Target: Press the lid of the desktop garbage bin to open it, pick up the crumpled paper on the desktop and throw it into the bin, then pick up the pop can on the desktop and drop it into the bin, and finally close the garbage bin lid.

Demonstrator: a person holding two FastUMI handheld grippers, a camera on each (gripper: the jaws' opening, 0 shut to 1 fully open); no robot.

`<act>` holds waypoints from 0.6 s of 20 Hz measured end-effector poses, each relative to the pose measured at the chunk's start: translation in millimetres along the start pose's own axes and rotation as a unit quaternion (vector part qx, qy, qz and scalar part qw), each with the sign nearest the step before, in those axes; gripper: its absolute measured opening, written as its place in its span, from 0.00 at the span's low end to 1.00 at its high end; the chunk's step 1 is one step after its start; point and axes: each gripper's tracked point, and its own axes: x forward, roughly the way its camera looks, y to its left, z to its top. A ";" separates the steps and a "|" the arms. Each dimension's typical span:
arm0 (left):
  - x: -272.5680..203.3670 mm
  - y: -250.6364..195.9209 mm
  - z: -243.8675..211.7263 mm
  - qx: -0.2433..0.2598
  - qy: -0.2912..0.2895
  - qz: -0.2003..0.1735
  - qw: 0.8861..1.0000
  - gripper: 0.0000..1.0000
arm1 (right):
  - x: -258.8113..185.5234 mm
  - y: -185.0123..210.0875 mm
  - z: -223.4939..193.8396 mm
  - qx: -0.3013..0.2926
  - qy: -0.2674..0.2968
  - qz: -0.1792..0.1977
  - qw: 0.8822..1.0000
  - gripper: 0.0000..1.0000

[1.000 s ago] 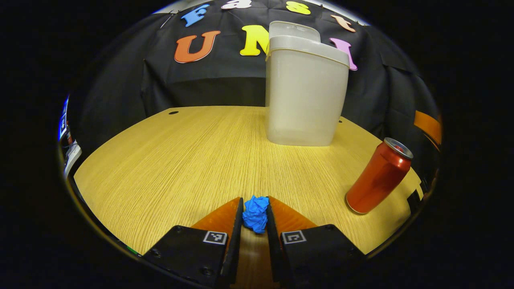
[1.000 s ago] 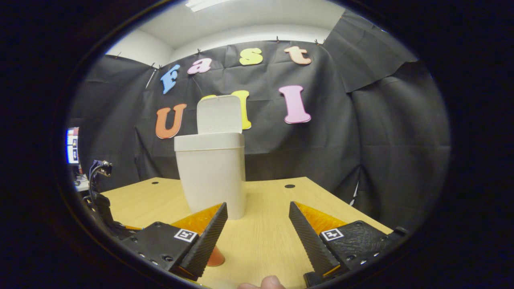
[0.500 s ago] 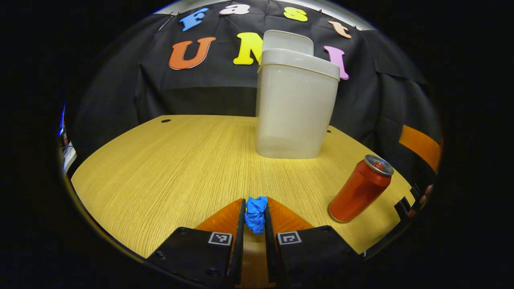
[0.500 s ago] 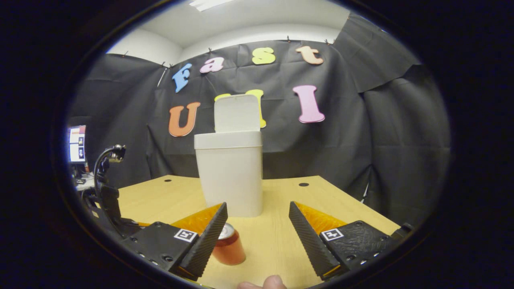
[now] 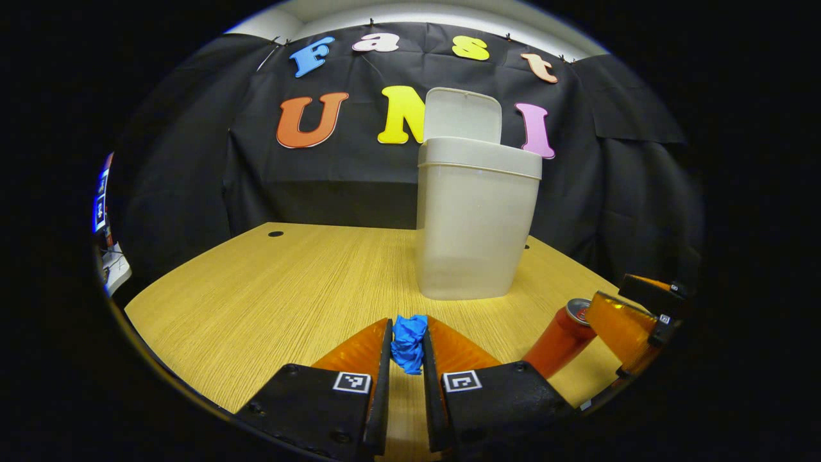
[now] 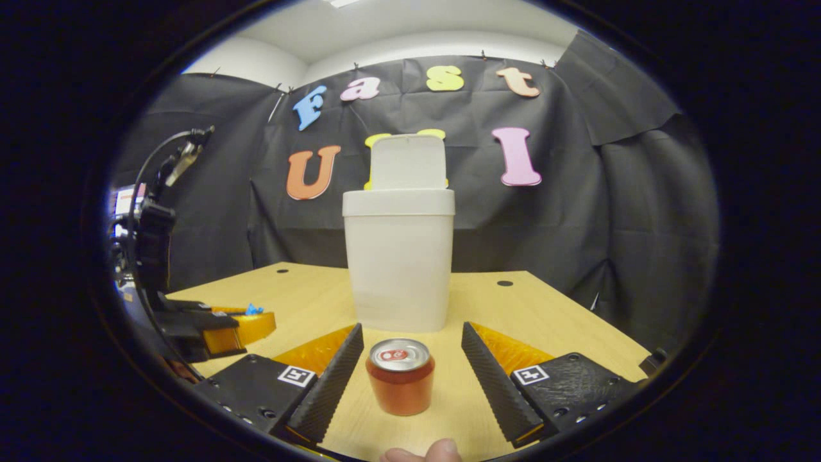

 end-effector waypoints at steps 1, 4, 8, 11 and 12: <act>-0.7 0.7 1.7 0.000 -0.002 0.000 1.000 0.27 | 1.5 0.2 -2.3 -0.005 0.004 -0.004 1.000 0.96; -2.0 3.8 2.7 -0.004 -0.005 -0.001 1.000 0.27 | 6.4 2.9 -14.2 -0.010 0.016 -0.010 1.000 0.96; -3.6 8.3 5.1 -0.008 -0.008 -0.003 1.000 0.27 | 16.4 4.0 -36.8 -0.004 0.046 -0.013 0.999 0.96; -4.2 11.7 8.3 -0.008 -0.011 -0.001 1.000 0.27 | 20.6 4.1 -55.0 0.003 0.063 -0.015 0.998 0.96; -4.1 13.5 9.6 -0.008 -0.013 0.000 1.000 0.27 | 22.9 3.7 -59.6 0.004 0.069 -0.015 0.997 0.96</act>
